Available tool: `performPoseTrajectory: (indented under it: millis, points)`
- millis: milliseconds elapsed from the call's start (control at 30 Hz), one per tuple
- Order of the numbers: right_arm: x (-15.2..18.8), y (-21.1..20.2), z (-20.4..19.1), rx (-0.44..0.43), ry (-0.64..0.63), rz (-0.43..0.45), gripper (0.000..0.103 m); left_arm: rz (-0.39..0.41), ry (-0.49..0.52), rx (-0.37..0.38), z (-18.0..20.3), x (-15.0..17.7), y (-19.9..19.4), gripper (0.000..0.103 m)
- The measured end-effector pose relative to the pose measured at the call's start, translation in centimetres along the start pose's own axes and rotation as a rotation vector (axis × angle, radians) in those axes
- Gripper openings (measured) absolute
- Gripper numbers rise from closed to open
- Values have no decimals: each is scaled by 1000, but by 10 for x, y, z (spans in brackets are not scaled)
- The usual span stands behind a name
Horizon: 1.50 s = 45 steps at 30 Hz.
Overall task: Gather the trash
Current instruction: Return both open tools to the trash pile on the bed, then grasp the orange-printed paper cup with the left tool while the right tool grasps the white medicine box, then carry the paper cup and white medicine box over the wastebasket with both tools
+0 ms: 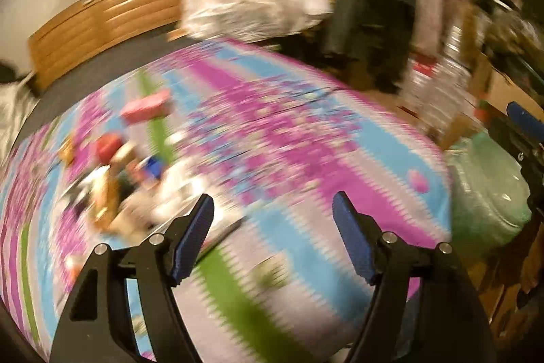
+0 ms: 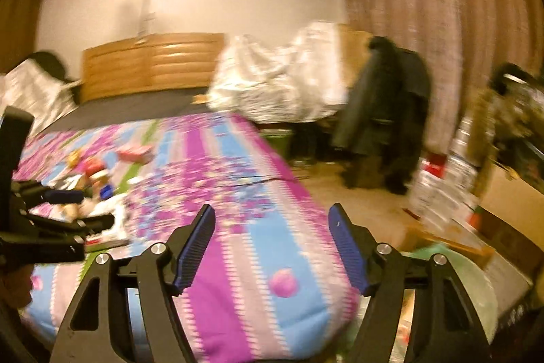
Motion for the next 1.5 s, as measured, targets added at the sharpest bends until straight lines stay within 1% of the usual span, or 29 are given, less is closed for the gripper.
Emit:
performPoseTrajectory:
  millis: [100, 133, 200, 267, 300, 367, 400, 433, 467, 567, 600, 667, 700, 767, 800, 833, 900, 967, 1000, 1033, 1067, 1100, 1167, 1200, 1233, 1267, 1333, 1400, 1500]
  points:
    - [-8, 11, -39, -76, -80, -4, 78, -4, -90, -73, -51, 14, -12, 69]
    - [-11, 16, -58, -122, -120, -5, 80, -10, -127, -94, -69, 19, -16, 69]
    - [-13, 24, -77, -178, -165, -9, 82, -18, -210, -142, -106, 30, -25, 69]
    - [-13, 33, -103, -266, -212, -18, 85, -22, -286, -183, -140, 39, -32, 69]
    - [-14, 38, -118, -324, -237, -23, 87, -29, -334, -202, -159, 44, -34, 70]
    - [-11, 46, -136, -425, -282, -32, 93, -59, -396, -219, -188, 52, -33, 70]
    - [-12, 52, -152, -485, -328, -33, 96, -71, -413, -223, -196, 54, -31, 70]
    - [-11, 57, -161, -519, -362, -30, 98, -83, -425, -218, -204, 56, -29, 70]
    - [-12, 64, -178, -576, -425, -33, 98, -103, -435, -204, -213, 56, -24, 71]
    - [-11, 87, -204, -680, -584, -72, 98, -125, -456, -199, -225, 58, -11, 76]
    - [-13, 98, -219, -716, -665, -89, 98, -139, -464, -198, -228, 58, -3, 76]
    - [-17, 112, -238, -764, -793, -95, 98, -167, -470, -189, -231, 59, 9, 77]
    - [-20, 116, -246, -775, -842, -88, 98, -182, -468, -186, -232, 60, 17, 77]
    - [-26, 124, -267, -801, -1003, -54, 98, -190, -463, -197, -233, 61, 24, 78]
    - [-26, 128, -273, -807, -1057, -46, 98, -191, -465, -203, -235, 62, 27, 78]
    - [-26, 134, -283, -811, -1138, -42, 98, -195, -473, -204, -237, 63, 30, 79]
    - [-20, 146, -300, -827, -1269, -52, 98, -214, -492, -198, -242, 65, 36, 79]
    - [-11, 156, -311, -834, -1359, -67, 98, -228, -491, -201, -244, 66, 42, 79]
    - [-7, 161, -316, -835, -1384, -77, 94, -228, -479, -212, -244, 66, 44, 79]
    - [0, 167, -320, -842, -1411, -109, 79, -231, -470, -216, -243, 67, 46, 79]
    - [7, 170, -322, -840, -1424, -132, 67, -234, -462, -224, -243, 67, 47, 77]
    - [10, 169, -322, -830, -1421, -108, 63, -228, -456, -234, -243, 68, 47, 71]
    - [12, 165, -320, -839, -1378, -102, 61, -217, -432, -238, -243, 69, 45, 47]
    - [12, 164, -318, -838, -1346, -105, 61, -212, -430, -232, -243, 69, 43, 42]
    - [12, 160, -312, -833, -1306, -107, 60, -207, -437, -224, -245, 70, 41, 32]
    - [12, 155, -308, -829, -1269, -110, 60, -205, -457, -202, -246, 72, 38, 28]
    - [9, 140, -293, -829, -1161, -113, 60, -195, -479, -187, -248, 74, 31, 27]
    - [8, 123, -286, -827, -1091, -102, 60, -177, -470, -184, -245, 75, 23, 26]
    - [2, 99, -267, -809, -893, -122, 60, -168, -459, -176, -238, 76, 15, 26]
Point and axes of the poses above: each gripper's, at about its wrist camera, not at the fingertips, and y roughly the way its jaws point, z to its right, x to its underside, the point moved 4 cm from there along y, roughly the way its jaws point, and after that the axes turned 10 degrees about -y, right-handed, at the moved point
